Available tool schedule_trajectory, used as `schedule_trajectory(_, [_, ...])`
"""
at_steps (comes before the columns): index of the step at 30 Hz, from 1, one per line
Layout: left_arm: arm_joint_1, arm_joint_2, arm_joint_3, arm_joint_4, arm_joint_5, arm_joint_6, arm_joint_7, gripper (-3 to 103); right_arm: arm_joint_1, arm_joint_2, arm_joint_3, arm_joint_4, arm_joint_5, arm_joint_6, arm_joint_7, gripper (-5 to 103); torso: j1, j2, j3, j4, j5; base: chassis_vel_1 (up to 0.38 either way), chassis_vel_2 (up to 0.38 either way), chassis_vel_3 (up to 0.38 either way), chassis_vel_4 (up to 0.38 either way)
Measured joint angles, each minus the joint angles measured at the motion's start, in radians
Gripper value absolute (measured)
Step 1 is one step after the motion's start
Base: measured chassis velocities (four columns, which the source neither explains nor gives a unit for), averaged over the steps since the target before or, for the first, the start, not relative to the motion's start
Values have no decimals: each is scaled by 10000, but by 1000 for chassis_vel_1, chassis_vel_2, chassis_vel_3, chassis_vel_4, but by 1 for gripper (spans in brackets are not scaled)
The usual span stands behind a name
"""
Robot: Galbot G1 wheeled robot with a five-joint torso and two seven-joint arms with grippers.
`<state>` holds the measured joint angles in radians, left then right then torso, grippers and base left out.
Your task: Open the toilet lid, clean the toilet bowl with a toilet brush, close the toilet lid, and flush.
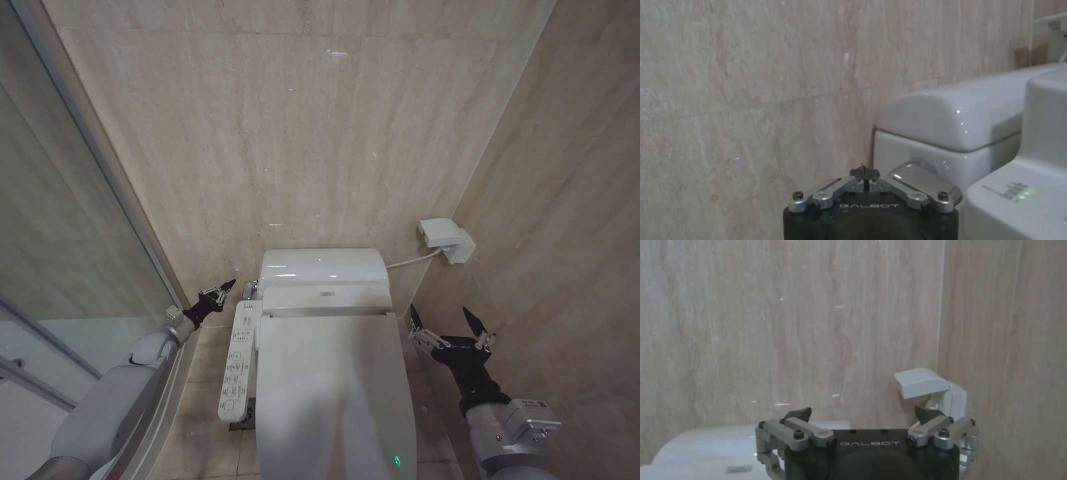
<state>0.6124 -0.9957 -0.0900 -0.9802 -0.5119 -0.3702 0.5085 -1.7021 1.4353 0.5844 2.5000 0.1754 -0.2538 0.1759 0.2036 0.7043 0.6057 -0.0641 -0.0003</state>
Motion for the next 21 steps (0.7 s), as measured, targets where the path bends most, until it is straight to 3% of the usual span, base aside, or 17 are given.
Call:
schedule_trajectory(7, [-43, 198, 126, 12, -127, -95, 873, 0, 0, -1, 1, 0, 0, 0, 0, 100, -9, 2, -4, 0, 2, -9, 16, 6, -6])
schedule_trajectory(21, [-148, 103, 233, 177, -163, -108, 1450, 0, 0, 0, 0, 0, 0, 0, 0, 100, -7, 2, -3, 0, 3, 0, 0, 0, 0])
